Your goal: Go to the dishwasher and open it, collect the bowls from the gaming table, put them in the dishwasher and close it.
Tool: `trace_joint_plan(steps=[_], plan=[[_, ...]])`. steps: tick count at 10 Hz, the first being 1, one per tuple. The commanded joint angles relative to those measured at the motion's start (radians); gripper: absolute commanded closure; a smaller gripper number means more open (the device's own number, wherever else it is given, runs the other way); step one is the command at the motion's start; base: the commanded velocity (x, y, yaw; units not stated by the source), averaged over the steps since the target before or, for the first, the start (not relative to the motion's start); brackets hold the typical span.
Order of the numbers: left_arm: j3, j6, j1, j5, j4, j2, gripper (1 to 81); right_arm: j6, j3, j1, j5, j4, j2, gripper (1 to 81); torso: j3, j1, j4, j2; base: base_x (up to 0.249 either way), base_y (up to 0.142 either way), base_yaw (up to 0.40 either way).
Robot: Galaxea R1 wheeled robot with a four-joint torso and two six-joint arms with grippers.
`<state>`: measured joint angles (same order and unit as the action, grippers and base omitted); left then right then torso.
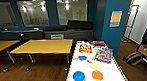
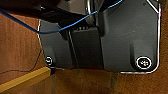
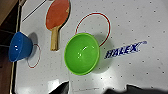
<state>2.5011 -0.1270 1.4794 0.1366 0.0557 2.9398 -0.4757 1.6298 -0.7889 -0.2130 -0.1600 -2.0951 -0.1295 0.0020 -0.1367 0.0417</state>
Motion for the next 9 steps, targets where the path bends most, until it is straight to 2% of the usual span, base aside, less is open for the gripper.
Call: trace_joint_plan(steps=[1, 3, 9], plan=[[-0.008, 0.004, -0.043, -0.046, 0.004, 0.004, 1.0, -0.044, 0.059, 0.151, -0.032, -0.118, -0.007, 1.0, 0.000, 0.000, 0.000, 0.000, 0.000, 0.000, 0.000], [0.002, 0.004, -0.043, -0.046, 0.003, 0.004, 1.0, -0.049, 0.108, 0.170, -0.060, -0.139, -0.045, 1.0, 0.000, 0.000, 0.000, 0.000, 0.000, 0.000, 0.000], [0.006, 0.004, -0.043, -0.046, 0.001, 0.006, 1.0, -0.050, 0.272, 0.167, -0.077, -0.184, -0.165, 1.0, -0.001, 0.000, 0.000, 0.000, 0.000, 0.000, 0.000]])
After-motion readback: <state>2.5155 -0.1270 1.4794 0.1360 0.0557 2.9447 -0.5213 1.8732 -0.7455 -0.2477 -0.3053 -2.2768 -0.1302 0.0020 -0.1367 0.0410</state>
